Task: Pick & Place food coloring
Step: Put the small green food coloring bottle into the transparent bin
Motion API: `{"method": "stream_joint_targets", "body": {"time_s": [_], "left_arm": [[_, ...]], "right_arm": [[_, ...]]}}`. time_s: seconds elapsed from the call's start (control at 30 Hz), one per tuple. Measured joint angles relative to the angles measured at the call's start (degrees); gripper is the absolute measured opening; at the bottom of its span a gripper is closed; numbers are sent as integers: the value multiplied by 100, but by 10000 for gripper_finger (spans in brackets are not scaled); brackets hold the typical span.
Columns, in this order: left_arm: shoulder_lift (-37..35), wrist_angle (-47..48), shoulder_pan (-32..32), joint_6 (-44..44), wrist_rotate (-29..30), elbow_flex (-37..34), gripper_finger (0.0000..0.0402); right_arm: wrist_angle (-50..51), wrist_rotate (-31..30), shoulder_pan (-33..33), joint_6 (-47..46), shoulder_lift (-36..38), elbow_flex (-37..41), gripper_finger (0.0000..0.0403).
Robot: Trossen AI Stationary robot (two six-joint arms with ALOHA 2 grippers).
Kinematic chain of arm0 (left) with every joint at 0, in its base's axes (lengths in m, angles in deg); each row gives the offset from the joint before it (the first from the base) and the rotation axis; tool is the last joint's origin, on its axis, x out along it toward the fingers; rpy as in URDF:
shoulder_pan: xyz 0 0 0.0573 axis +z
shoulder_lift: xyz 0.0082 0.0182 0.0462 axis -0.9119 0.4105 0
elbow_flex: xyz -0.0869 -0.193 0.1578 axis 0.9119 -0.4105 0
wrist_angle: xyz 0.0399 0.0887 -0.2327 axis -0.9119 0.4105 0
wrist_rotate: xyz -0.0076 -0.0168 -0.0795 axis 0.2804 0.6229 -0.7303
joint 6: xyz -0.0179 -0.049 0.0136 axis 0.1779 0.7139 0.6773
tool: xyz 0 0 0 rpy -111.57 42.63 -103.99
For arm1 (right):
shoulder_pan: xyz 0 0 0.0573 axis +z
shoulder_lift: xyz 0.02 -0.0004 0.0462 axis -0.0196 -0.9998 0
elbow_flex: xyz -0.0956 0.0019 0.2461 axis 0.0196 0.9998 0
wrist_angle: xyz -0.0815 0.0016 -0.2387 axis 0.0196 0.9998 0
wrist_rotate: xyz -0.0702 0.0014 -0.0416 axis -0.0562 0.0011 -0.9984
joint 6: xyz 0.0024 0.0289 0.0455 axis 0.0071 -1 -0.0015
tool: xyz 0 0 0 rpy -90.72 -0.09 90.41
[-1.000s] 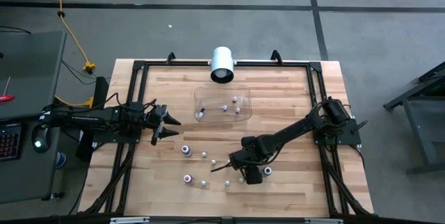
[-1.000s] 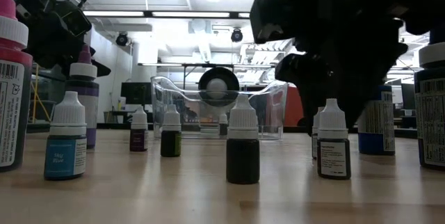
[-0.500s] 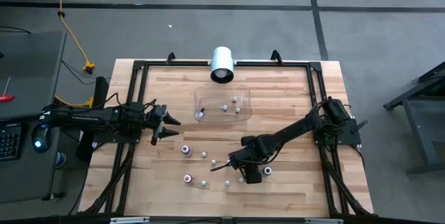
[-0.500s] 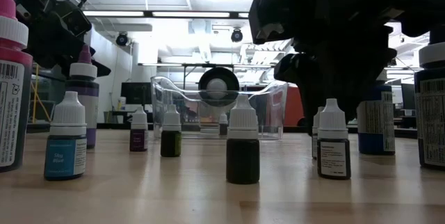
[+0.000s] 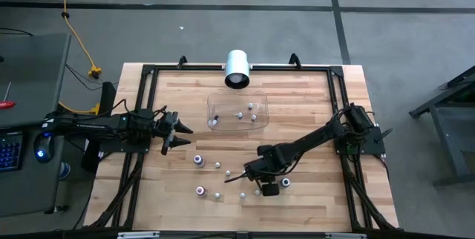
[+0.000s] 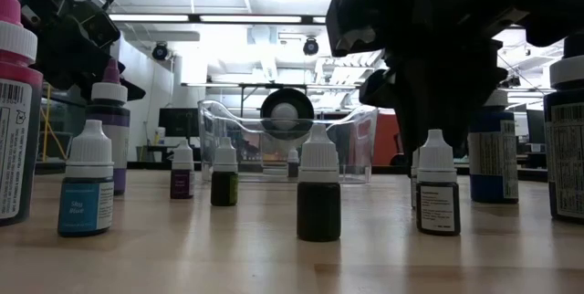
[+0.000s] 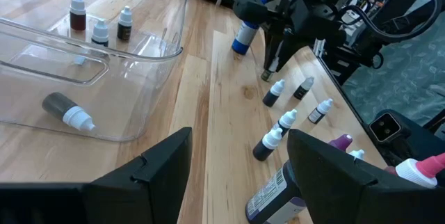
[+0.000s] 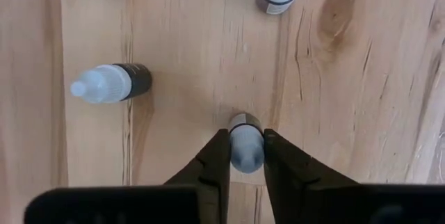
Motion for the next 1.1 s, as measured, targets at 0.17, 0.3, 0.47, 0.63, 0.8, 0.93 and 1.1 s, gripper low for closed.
{"method": "stream_joint_targets", "body": {"time_s": [0.17, 0.3, 0.47, 0.63, 0.8, 0.93, 1.1], "left_arm": [[1, 0, -2, -1, -1, 0, 234], [-1, 0, 0, -1, -1, 0, 234], [0, 0, -1, -1, 0, 0, 234], [1, 0, 0, -1, 0, 0, 234], [0, 0, 0, -1, 0, 0, 234], [1, 0, 0, -2, -1, 0, 234], [-1, 0, 0, 0, -1, 0, 234]], "right_arm": [[-56, 2, -40, -26, 168, -1, 64], [215, -147, -129, -97, 379, -200, 59], [953, -403, -254, 193, 465, -888, 54], [1606, -815, -437, 410, 465, -1779, 60], [2041, -1019, -668, 508, 465, -2512, 54], [2188, -1042, -925, 271, 465, -2910, 55], [2221, -955, -1391, -568, 470, -3018, 59]]}}
